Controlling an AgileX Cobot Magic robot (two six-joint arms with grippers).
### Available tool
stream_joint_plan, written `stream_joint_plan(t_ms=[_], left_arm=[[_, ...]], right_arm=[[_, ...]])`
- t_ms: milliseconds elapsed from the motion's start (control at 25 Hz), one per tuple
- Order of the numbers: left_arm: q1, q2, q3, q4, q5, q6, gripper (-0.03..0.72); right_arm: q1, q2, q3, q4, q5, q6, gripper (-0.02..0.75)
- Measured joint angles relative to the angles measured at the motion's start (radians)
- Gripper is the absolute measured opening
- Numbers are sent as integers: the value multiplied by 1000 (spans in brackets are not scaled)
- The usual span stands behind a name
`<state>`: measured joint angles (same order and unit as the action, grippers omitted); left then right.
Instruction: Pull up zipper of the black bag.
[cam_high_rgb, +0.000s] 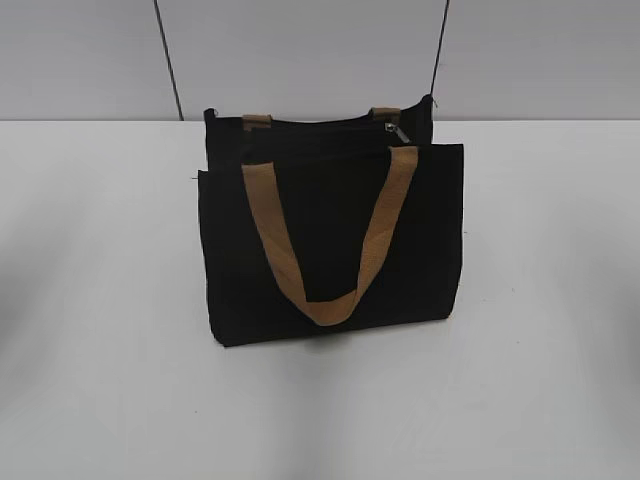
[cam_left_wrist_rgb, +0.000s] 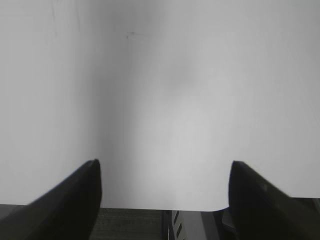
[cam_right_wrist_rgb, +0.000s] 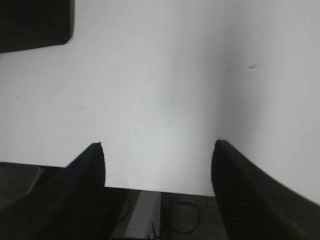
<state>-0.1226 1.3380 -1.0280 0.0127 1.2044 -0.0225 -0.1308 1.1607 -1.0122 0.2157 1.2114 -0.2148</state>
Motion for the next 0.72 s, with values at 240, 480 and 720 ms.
stream_joint_plan(t_ms=[240,480,720], left_arm=[[0,-258,134,-7,8,-4,593],[0,-658,302,-51,-39,-6,593],[0,-985,398,-32,-71,-5,593]], right_arm=[[0,-400,239,48,8,-17,515],[0,-760,378,52,11,-89,515],[0,-1056,455,54,15,-126,515]])
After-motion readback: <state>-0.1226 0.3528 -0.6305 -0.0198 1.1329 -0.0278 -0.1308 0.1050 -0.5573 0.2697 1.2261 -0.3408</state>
